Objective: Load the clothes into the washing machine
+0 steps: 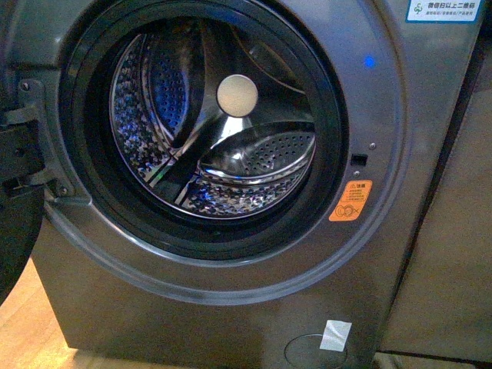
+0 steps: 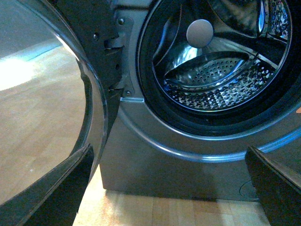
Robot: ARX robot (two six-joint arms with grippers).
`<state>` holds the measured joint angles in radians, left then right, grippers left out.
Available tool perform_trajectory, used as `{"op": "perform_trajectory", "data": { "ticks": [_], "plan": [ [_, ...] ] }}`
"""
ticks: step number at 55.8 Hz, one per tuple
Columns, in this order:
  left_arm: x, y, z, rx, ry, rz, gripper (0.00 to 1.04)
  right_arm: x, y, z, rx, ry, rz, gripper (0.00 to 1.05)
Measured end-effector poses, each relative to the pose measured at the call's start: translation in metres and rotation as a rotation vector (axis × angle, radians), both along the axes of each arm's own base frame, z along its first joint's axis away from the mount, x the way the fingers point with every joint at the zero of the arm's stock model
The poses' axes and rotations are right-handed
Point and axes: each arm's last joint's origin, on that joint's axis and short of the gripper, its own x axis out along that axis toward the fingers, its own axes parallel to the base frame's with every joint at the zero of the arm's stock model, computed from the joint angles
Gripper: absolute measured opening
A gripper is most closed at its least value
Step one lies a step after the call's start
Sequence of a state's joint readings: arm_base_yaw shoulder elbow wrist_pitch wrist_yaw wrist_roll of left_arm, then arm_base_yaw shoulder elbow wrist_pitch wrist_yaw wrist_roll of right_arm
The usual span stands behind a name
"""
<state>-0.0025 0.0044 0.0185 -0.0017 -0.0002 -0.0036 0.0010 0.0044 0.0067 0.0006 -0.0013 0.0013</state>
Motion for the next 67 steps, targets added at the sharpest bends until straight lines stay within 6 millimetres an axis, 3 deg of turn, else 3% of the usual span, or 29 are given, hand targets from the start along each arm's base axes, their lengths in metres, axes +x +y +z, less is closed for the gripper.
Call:
{"op": "perform_trajectory", "data": {
  "ticks": [36, 41, 44, 57, 67],
  "plan": [
    [0.000, 0.000, 0.000, 0.000, 0.000, 0.000, 0.98, 0.000, 0.000, 0.000, 0.000, 0.000, 0.000, 0.97],
    [0.000, 0.000, 0.000, 0.000, 0.000, 0.000, 0.98, 0.002, -0.004, 0.018, 0.024, -0.172, 0.226, 0.97],
    [0.000, 0.000, 0.000, 0.000, 0.000, 0.000, 0.98, 0.003, -0.007, 0.022, 0.022, -0.198, 0.264, 0.97],
    [0.000, 0.000, 0.000, 0.000, 0.000, 0.000, 0.98, 0.015, -0.040, 0.035, 0.067, -0.186, 0.251, 0.97],
    [0.000, 0.000, 0.000, 0.000, 0.000, 0.000, 0.98, 0.036, -0.088, 0.063, 0.019, -0.216, 0.159, 0.97]
  ]
}}
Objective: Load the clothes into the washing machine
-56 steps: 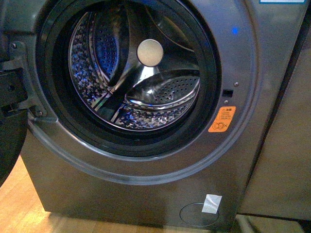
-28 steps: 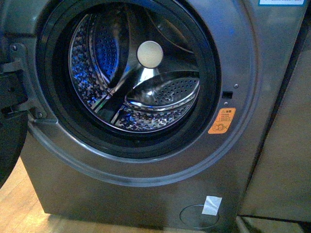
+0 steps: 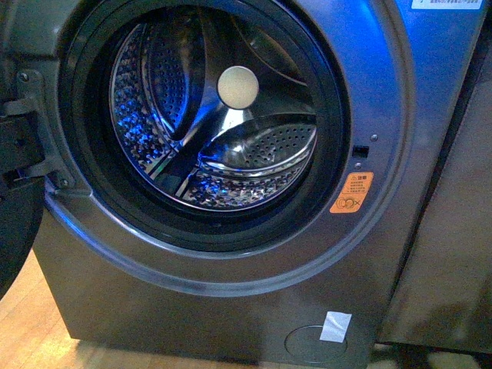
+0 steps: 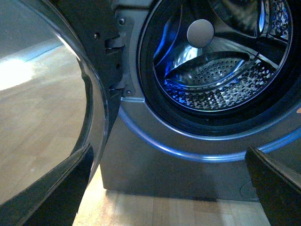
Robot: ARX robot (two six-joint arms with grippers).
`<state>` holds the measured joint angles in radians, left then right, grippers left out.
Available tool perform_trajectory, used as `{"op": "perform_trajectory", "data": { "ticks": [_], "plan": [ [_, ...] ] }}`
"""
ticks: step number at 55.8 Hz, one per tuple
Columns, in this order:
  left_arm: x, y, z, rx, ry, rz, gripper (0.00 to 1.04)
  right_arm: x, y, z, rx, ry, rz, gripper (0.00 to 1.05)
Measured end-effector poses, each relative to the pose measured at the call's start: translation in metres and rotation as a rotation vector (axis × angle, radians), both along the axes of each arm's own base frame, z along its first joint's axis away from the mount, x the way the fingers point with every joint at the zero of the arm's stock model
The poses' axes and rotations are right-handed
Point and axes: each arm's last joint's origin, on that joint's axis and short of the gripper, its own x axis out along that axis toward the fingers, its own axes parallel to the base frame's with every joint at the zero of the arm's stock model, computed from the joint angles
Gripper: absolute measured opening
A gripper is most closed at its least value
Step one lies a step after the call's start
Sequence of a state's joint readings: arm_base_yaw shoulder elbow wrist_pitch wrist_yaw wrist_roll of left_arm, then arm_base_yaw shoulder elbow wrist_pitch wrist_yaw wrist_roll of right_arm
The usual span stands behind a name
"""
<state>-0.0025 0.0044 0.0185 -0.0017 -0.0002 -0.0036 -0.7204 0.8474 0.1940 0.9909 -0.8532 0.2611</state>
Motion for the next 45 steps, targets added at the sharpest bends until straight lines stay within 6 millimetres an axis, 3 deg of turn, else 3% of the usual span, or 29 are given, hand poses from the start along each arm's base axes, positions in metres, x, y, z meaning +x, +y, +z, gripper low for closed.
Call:
{"op": "perform_trajectory", "data": {
  "ticks": [6, 11, 16, 22, 29, 33, 34, 45],
  "plan": [
    [0.000, 0.000, 0.000, 0.000, 0.000, 0.000, 0.98, 0.019, -0.036, 0.007, 0.027, 0.034, -0.077, 0.97],
    [0.000, 0.000, 0.000, 0.000, 0.000, 0.000, 0.98, 0.045, -0.082, 0.007, 0.090, 0.149, -0.183, 0.97],
    [0.000, 0.000, 0.000, 0.000, 0.000, 0.000, 0.98, 0.066, -0.124, -0.003, 0.141, 0.304, -0.300, 0.97],
    [0.000, 0.000, 0.000, 0.000, 0.000, 0.000, 0.98, 0.081, -0.159, -0.020, 0.169, 0.485, -0.363, 0.97],
    [0.000, 0.000, 0.000, 0.000, 0.000, 0.000, 0.98, 0.088, -0.183, -0.061, 0.171, 0.734, -0.373, 0.97],
    [0.000, 0.000, 0.000, 0.000, 0.000, 0.000, 0.98, 0.088, -0.190, -0.091, 0.136, 0.842, -0.379, 0.97],
    [0.000, 0.000, 0.000, 0.000, 0.000, 0.000, 0.98, 0.088, -0.194, -0.107, 0.116, 0.888, -0.382, 0.97],
    [0.000, 0.000, 0.000, 0.000, 0.000, 0.000, 0.98, 0.091, -0.223, -0.172, 0.096, 1.038, -0.420, 0.97]
  ]
}}
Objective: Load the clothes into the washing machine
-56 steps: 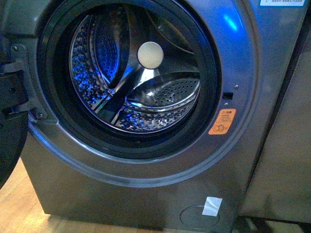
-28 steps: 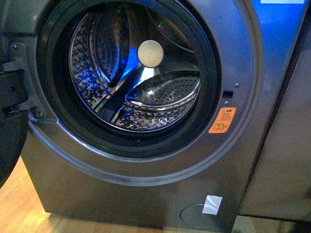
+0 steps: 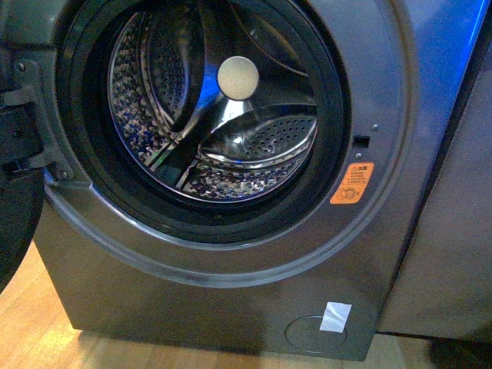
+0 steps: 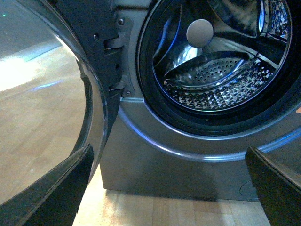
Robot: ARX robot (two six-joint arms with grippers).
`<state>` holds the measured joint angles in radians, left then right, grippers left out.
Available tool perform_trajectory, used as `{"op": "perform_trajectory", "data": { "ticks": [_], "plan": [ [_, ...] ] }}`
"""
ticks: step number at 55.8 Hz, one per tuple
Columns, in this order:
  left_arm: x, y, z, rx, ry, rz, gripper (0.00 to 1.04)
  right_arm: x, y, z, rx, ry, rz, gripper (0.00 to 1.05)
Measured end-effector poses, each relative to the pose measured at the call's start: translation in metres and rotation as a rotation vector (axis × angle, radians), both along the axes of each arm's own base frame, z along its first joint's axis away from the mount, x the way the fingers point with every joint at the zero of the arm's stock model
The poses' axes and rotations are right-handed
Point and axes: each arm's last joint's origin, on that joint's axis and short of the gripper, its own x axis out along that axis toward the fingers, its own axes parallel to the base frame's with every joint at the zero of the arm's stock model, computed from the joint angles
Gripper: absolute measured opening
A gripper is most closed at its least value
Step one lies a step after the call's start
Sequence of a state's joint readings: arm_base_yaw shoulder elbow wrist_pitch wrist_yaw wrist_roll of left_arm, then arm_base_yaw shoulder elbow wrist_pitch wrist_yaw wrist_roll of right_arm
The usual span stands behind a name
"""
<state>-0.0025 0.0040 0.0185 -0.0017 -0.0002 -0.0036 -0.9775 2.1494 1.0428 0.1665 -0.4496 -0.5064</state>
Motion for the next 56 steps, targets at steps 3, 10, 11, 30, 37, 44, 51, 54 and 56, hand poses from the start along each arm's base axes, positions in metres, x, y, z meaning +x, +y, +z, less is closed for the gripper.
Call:
{"op": "perform_trajectory", "data": {
  "ticks": [3, 10, 11, 30, 37, 44, 51, 54, 56],
  "plan": [
    [0.000, 0.000, 0.000, 0.000, 0.000, 0.000, 0.98, 0.001, -0.007, -0.011, 0.005, 0.016, -0.007, 0.97],
    [0.000, 0.000, 0.000, 0.000, 0.000, 0.000, 0.98, 0.002, -0.023, -0.041, 0.027, 0.071, -0.029, 0.97],
    [0.000, 0.000, 0.000, 0.000, 0.000, 0.000, 0.98, 0.002, -0.026, -0.046, 0.028, 0.079, -0.033, 0.97],
    [0.000, 0.000, 0.000, 0.000, 0.000, 0.000, 0.98, 0.004, -0.045, -0.114, 0.120, 0.168, -0.056, 0.97],
    [0.000, 0.000, 0.000, 0.000, 0.000, 0.000, 0.98, 0.005, -0.046, -0.136, 0.143, 0.185, -0.055, 0.97],
    [0.000, 0.000, 0.000, 0.000, 0.000, 0.000, 0.98, 0.006, -0.046, -0.153, 0.154, 0.192, -0.054, 0.97],
    [0.000, 0.000, 0.000, 0.000, 0.000, 0.000, 0.98, 0.009, -0.047, -0.173, 0.160, 0.199, -0.051, 0.97],
    [0.000, 0.000, 0.000, 0.000, 0.000, 0.000, 0.98, 0.010, -0.046, -0.184, 0.164, 0.207, -0.052, 0.97],
    [0.000, 0.000, 0.000, 0.000, 0.000, 0.000, 0.98, 0.011, -0.046, -0.190, 0.169, 0.210, -0.051, 0.97]
  ]
}}
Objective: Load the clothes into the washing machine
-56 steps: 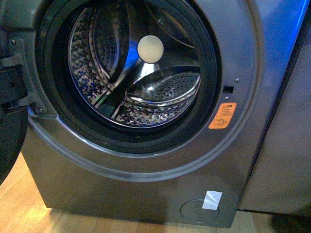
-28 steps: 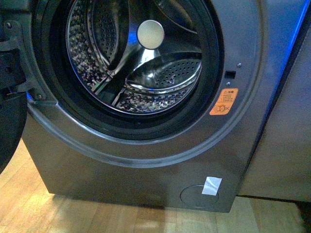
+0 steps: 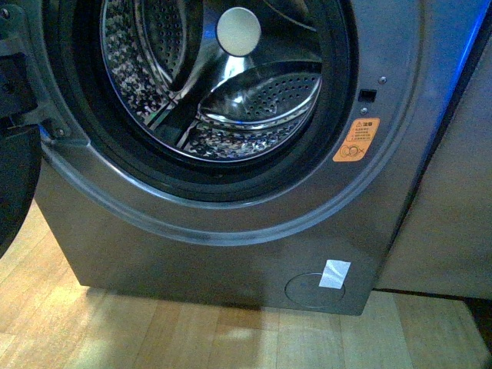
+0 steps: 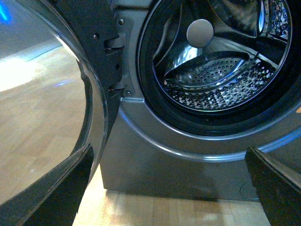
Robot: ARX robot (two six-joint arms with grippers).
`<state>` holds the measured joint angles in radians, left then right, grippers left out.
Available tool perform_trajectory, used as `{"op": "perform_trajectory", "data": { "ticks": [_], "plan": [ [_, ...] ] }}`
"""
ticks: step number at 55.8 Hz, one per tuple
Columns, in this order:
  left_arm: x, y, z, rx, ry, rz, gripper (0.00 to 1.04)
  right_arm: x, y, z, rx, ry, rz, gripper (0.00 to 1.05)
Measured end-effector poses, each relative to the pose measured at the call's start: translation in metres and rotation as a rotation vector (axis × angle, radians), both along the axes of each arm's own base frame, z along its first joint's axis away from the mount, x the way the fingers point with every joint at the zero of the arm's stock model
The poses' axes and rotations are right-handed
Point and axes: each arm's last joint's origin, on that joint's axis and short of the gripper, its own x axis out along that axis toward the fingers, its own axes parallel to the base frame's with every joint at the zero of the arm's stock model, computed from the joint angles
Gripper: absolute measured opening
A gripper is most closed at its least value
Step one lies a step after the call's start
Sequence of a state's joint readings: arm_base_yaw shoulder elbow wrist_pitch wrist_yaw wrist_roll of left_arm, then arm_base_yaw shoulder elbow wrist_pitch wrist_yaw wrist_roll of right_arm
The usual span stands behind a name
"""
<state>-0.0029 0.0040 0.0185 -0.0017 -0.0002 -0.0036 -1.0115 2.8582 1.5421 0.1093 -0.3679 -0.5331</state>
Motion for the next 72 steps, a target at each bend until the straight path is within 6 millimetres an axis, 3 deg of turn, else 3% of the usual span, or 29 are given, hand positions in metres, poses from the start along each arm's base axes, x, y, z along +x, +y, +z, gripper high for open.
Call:
{"op": "perform_trajectory", "data": {
  "ticks": [28, 56, 72],
  "plan": [
    [0.000, 0.000, 0.000, 0.000, 0.000, 0.000, 0.98, 0.013, -0.003, -0.037, 0.056, -0.003, -0.094, 0.97],
    [0.000, 0.000, 0.000, 0.000, 0.000, 0.000, 0.98, 0.011, -0.001, -0.048, 0.058, 0.011, -0.137, 0.97],
    [0.000, 0.000, 0.000, 0.000, 0.000, 0.000, 0.98, 0.006, 0.005, -0.040, -0.004, -0.015, -0.172, 0.58]
  ]
}}
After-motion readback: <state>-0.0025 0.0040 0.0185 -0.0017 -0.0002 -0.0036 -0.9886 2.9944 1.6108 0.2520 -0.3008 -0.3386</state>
